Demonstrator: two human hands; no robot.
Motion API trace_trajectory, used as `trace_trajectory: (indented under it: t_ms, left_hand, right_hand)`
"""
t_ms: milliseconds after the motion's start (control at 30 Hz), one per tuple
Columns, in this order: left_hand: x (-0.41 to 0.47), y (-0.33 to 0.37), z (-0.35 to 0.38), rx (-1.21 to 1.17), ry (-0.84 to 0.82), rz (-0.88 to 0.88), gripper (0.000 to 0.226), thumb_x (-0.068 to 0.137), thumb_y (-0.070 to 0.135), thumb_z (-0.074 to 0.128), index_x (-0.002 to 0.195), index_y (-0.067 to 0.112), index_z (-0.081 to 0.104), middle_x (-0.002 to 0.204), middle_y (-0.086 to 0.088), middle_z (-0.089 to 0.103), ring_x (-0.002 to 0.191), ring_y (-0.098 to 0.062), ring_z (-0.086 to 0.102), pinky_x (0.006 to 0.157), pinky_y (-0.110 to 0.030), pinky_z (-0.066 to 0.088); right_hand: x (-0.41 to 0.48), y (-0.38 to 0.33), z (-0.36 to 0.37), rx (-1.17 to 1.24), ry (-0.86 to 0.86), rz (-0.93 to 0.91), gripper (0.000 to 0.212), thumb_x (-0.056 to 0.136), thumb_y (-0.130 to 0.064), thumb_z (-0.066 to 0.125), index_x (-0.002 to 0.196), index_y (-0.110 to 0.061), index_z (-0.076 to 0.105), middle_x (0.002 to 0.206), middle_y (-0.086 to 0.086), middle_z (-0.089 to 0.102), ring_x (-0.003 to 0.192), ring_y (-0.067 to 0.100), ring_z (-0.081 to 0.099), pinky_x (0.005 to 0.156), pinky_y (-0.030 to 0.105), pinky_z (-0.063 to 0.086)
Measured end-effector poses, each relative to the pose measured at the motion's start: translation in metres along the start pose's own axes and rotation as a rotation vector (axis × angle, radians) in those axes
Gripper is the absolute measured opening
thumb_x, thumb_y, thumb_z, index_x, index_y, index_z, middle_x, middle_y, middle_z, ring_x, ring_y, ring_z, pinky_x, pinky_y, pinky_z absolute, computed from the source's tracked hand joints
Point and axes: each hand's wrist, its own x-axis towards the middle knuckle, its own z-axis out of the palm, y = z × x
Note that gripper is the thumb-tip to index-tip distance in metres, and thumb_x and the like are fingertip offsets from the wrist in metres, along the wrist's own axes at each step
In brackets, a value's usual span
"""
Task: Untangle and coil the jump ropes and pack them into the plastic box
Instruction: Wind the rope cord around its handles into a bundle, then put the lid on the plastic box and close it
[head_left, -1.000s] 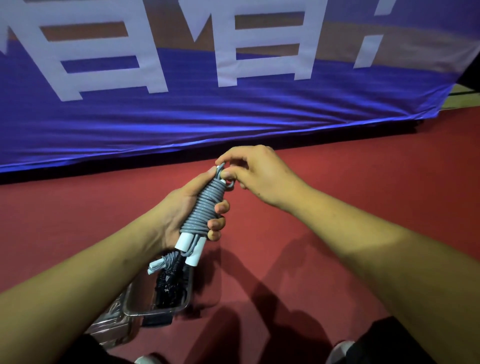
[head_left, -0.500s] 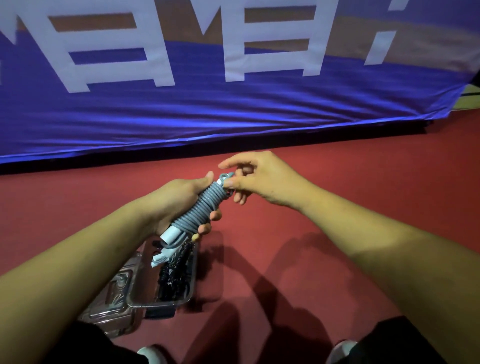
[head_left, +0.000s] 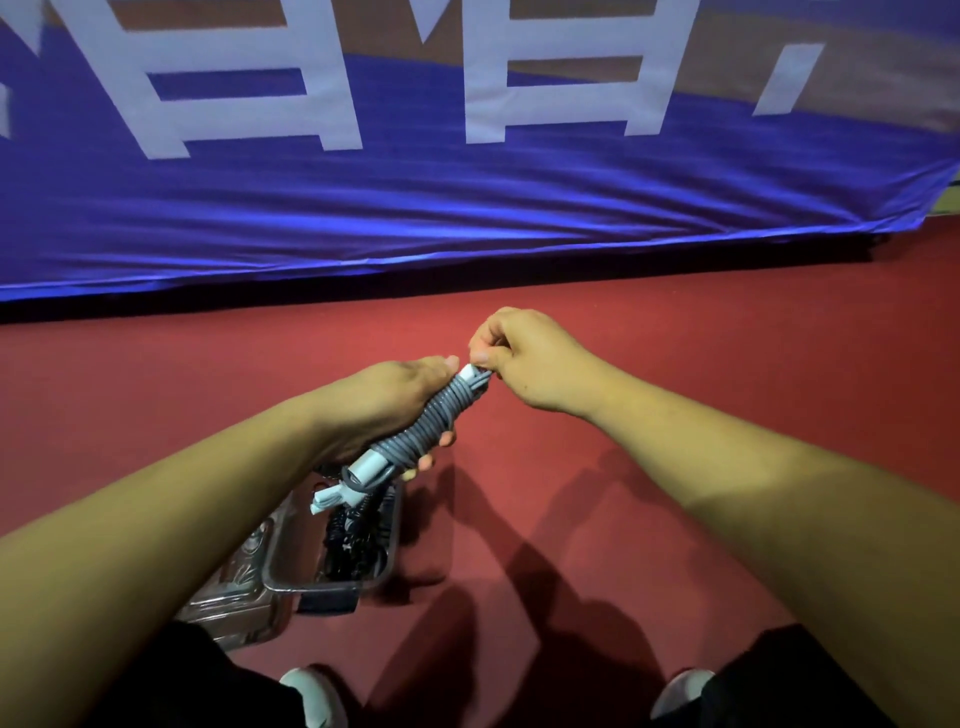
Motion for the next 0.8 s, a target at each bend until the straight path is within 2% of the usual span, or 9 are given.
trace_trajectory:
  t_ms: [133,200,300,400,533,600,667,733,800]
  left_hand:
    - [-0.005,-0.004,-0.006,-0.010,-0.011,0.038,0.032,0.103,0.048,0.035,0.113,0.020,0.046,0.069,-0.011,0.057,0.053,-0.025,0.054,0.050,-0.033,0.051]
    - [-0.006,-0.006,-0.009,-0.041,-0.009,0.052,0.032,0.103,0.048,0.035,0.113,0.019,0.045,0.071,-0.013,0.057,0.054,-0.026,0.054,0.049,-0.032,0.051]
    - [-0.007,-0.011,-0.018,-0.117,0.045,0.090,0.033,0.104,0.046,0.036,0.115,0.015,0.045,0.073,-0.014,0.059,0.055,-0.027,0.057,0.047,-0.032,0.052]
    - [-0.014,-0.017,-0.030,-0.186,0.086,0.155,0.031,0.102,0.041,0.042,0.109,0.011,0.049,0.077,-0.015,0.062,0.062,-0.030,0.062,0.059,-0.037,0.054]
    - [-0.023,-0.026,-0.055,-0.178,0.143,0.141,0.024,0.096,0.027,0.057,0.093,0.003,0.056,0.084,-0.022,0.064,0.077,-0.034,0.062,0.078,-0.048,0.054]
    - [-0.026,-0.033,-0.075,-0.179,0.137,0.107,0.022,0.095,0.023,0.058,0.098,0.002,0.054,0.078,-0.022,0.065,0.070,-0.034,0.064,0.070,-0.049,0.058]
    - [-0.026,-0.047,-0.100,-0.206,0.117,0.059,0.023,0.097,0.021,0.055,0.106,0.001,0.051,0.076,-0.022,0.065,0.065,-0.033,0.067,0.060,-0.043,0.060]
    - [-0.022,-0.063,-0.116,-0.155,0.123,0.027,0.024,0.099,0.023,0.053,0.107,0.001,0.051,0.081,-0.021,0.068,0.068,-0.032,0.068,0.062,-0.041,0.060]
    - [-0.013,-0.088,-0.139,0.045,0.195,-0.016,0.030,0.099,0.031,0.055,0.106,0.002,0.056,0.091,-0.020,0.068,0.077,-0.029,0.065,0.073,-0.041,0.054]
  right_hand:
    - [0.005,0.005,0.019,0.349,0.121,0.209,0.021,0.092,-0.005,0.056,0.071,-0.008,0.059,0.073,0.007,0.059,0.068,0.029,0.065,0.076,0.050,0.057]
    - [0.008,0.001,0.026,0.547,0.165,0.284,0.027,0.094,-0.002,0.051,0.067,-0.007,0.054,0.069,0.013,0.055,0.060,0.028,0.061,0.067,0.052,0.059]
    - [0.017,-0.012,0.034,0.718,0.215,0.340,0.028,0.097,-0.003,0.047,0.069,-0.006,0.051,0.072,0.015,0.053,0.062,0.026,0.059,0.063,0.046,0.059]
    - [0.028,-0.024,0.043,0.716,0.217,0.312,0.026,0.099,-0.004,0.044,0.074,-0.008,0.050,0.077,0.018,0.056,0.061,0.025,0.060,0.060,0.041,0.059]
    - [0.042,-0.035,0.064,0.649,0.231,0.303,0.024,0.097,-0.005,0.046,0.073,-0.009,0.050,0.069,0.016,0.055,0.051,0.022,0.058,0.055,0.040,0.057]
    - [0.050,-0.040,0.081,0.622,0.207,0.330,0.022,0.097,-0.006,0.048,0.076,-0.004,0.054,0.064,0.014,0.055,0.045,0.020,0.056,0.052,0.041,0.057]
    - [0.065,-0.042,0.109,0.610,0.169,0.379,0.028,0.096,-0.010,0.049,0.070,-0.004,0.055,0.060,0.013,0.058,0.044,0.023,0.059,0.053,0.044,0.059]
    - [0.077,-0.037,0.137,0.586,0.161,0.440,0.029,0.089,-0.023,0.054,0.064,-0.010,0.059,0.066,0.016,0.065,0.056,0.031,0.066,0.061,0.052,0.059]
    - [0.092,-0.035,0.170,0.616,0.112,0.498,0.028,0.086,-0.028,0.055,0.064,-0.013,0.061,0.073,0.014,0.069,0.067,0.033,0.070,0.066,0.053,0.059]
